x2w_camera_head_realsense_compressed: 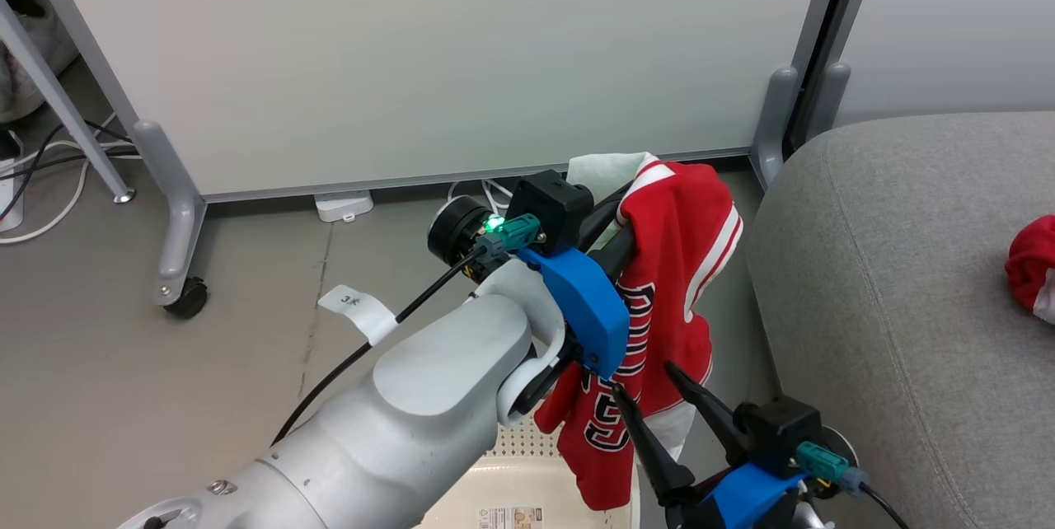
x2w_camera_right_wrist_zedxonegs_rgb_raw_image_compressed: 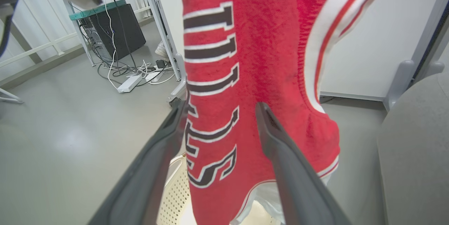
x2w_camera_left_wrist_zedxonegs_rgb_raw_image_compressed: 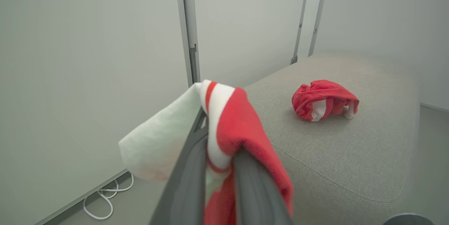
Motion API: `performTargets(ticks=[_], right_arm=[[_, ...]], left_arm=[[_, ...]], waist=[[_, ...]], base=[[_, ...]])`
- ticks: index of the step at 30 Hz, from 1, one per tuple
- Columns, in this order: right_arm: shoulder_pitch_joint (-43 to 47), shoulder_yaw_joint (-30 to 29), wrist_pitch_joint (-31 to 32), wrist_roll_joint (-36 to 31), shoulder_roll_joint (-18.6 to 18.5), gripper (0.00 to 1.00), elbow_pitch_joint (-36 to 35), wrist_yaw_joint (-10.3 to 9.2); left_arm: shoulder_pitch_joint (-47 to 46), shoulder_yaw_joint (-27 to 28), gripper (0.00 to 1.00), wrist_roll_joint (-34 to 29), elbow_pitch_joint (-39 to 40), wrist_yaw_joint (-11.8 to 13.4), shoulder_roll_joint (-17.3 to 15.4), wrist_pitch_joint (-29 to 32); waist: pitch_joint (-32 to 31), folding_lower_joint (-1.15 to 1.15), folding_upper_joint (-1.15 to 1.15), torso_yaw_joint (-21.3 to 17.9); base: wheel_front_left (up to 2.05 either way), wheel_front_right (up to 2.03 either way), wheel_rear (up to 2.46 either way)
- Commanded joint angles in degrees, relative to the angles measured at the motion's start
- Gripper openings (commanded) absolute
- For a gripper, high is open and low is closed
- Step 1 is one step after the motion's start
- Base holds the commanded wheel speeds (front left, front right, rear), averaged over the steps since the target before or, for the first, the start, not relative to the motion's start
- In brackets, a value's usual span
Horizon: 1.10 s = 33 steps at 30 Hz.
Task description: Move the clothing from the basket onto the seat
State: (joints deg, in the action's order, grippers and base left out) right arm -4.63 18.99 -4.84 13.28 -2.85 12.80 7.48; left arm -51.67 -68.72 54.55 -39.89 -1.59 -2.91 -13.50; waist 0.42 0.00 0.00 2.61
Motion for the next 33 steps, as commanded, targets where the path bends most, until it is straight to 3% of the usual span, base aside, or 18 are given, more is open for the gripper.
performTargets(ticks=[1,13,30,31,32,33], right_arm=[[-1.7,1.0,0.0,0.5,-0.1,1.0,1.4,0.03],[-11.5,4.2,-3.0,1.5,-0.1,1.0,14.4,0.03],[-20.8,0.2,-8.4,0.7,-0.1,1.0,28.1,0.03],[-21.1,0.2,-8.6,1.1,-0.1,0.92,28.7,0.03],[-21.4,0.3,-8.8,1.4,-0.1,0.55,29.2,0.03],[-21.6,0.4,-9.0,1.8,-0.1,0.39,29.7,0.03]], left_arm=[[-0.9,-0.3,0.0,0.5,-0.1,0.2,0.0,-0.4],[-2.2,-2.8,0.0,2.3,-0.2,0.8,0.0,-0.9],[-2.3,-4.3,0.0,3.7,-0.4,0.4,0.0,-0.7],[-2.3,-4.4,0.0,3.7,-0.4,0.4,0.0,-0.7],[-2.3,-4.4,0.0,3.8,-0.5,0.4,0.0,-0.7],[-2.3,-4.4,0.0,3.9,-0.5,0.5,0.0,-0.6]], waist=[[0.2,0.0,0.0,0.0],[0.7,0.0,0.0,0.5],[0.3,0.0,0.0,1.4],[0.3,0.0,0.0,1.4],[0.3,0.0,0.0,1.4],[0.3,0.0,0.0,1.4]], base=[[0.0,0.0,0.0],[0.0,0.0,0.0],[0.0,0.0,0.0],[0.0,0.0,0.0],[0.0,0.0,0.0],[0.0,0.0,0.0]])
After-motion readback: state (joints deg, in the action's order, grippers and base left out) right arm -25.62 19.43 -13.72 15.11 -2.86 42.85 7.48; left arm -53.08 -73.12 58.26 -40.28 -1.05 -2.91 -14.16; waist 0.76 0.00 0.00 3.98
